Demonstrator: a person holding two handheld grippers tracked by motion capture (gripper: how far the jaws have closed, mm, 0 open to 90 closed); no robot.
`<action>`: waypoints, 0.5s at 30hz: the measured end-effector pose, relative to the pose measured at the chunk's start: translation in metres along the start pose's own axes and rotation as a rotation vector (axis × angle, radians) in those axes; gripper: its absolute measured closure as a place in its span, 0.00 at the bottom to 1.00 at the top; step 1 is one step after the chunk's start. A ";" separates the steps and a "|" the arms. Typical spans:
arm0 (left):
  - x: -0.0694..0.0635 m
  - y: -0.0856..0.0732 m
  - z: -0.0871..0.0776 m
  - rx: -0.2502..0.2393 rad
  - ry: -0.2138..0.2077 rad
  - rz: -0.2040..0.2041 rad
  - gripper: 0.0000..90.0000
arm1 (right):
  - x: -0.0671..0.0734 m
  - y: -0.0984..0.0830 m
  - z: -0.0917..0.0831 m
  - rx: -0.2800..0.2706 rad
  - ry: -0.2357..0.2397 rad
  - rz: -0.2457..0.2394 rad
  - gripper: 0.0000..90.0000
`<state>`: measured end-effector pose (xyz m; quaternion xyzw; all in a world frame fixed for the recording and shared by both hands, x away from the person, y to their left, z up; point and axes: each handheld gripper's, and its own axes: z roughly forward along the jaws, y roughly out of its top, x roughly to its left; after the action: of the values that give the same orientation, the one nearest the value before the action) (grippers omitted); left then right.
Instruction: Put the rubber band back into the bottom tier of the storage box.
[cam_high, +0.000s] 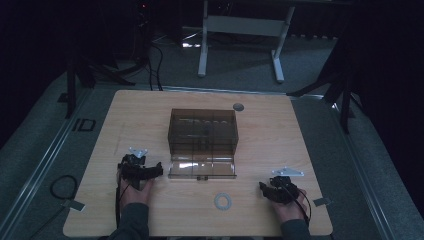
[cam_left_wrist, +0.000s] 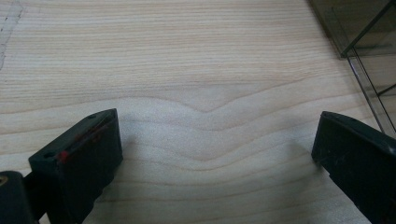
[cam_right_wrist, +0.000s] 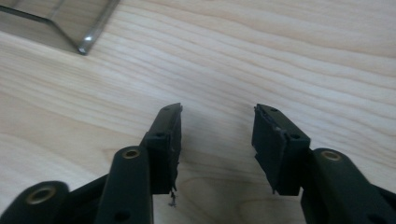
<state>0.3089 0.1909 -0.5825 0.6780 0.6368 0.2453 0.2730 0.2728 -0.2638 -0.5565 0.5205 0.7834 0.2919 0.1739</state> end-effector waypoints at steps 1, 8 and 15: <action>0.000 0.000 0.000 0.000 0.000 0.000 0.02 | 0.000 0.001 0.000 0.007 0.012 0.005 0.61; 0.000 0.000 0.000 0.000 0.000 0.000 0.02 | 0.011 0.008 -0.003 0.040 0.087 -0.030 0.64; 0.000 0.000 0.000 0.000 0.000 0.000 0.02 | 0.027 0.024 -0.005 0.109 0.147 -0.132 0.68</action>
<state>0.3090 0.1908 -0.5825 0.6778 0.6370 0.2454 0.2731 0.2764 -0.2339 -0.5366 0.4537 0.8412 0.2745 0.1061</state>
